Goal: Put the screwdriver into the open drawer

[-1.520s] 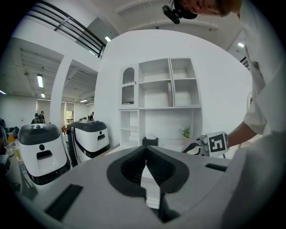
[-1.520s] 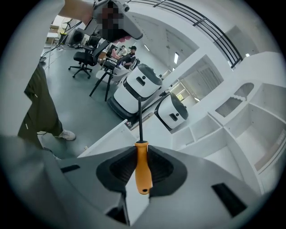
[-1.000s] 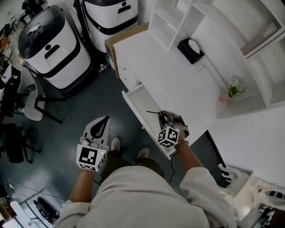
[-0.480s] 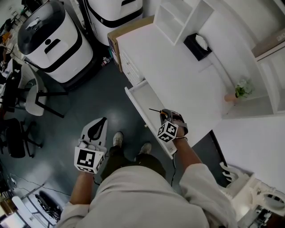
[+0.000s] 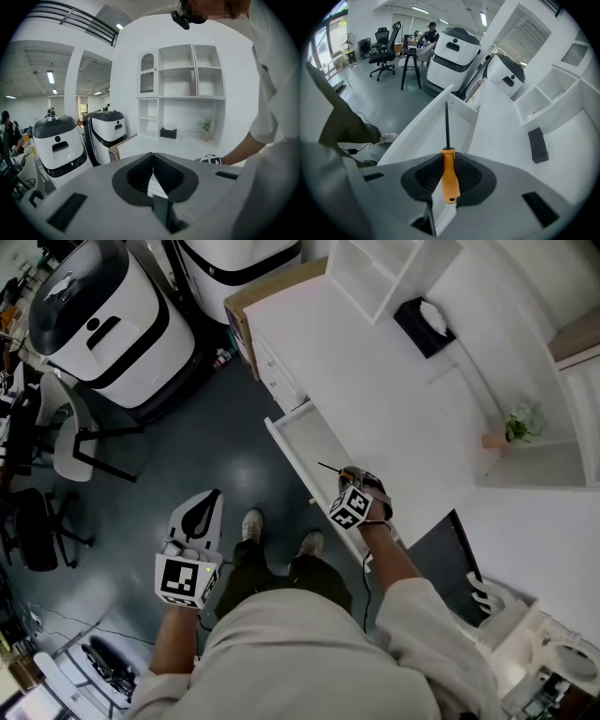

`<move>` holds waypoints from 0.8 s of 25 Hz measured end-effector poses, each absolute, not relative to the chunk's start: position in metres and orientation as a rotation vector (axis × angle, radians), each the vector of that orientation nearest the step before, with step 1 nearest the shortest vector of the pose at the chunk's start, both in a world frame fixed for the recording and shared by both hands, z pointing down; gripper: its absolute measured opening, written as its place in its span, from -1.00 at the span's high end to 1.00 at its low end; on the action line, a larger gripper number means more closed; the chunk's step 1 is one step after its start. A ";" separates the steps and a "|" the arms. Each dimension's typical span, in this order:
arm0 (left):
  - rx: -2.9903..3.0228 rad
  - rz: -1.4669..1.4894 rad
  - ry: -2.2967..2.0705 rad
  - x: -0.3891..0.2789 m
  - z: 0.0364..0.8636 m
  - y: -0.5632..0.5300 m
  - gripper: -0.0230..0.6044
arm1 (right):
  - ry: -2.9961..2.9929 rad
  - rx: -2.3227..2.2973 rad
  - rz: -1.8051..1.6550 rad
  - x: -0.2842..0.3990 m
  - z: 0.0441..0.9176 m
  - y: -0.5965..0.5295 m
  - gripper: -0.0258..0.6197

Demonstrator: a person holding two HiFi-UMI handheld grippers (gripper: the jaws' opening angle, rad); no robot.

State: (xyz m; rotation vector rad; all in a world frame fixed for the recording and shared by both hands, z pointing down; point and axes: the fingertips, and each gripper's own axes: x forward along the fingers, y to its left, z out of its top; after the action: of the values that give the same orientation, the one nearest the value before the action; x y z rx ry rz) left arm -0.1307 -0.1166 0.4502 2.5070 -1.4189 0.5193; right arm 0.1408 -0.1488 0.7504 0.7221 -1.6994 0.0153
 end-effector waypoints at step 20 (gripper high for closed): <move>2.393 0.588 -1.409 -0.165 0.489 -0.129 0.91 | -1.590 0.730 0.257 0.141 0.827 -0.152 0.68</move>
State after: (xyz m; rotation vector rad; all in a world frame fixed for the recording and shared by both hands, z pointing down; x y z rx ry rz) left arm -0.1653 -0.1289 0.4887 2.3928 -1.4093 0.5883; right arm 0.1409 -0.1518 0.8273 0.7302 -1.5904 0.2571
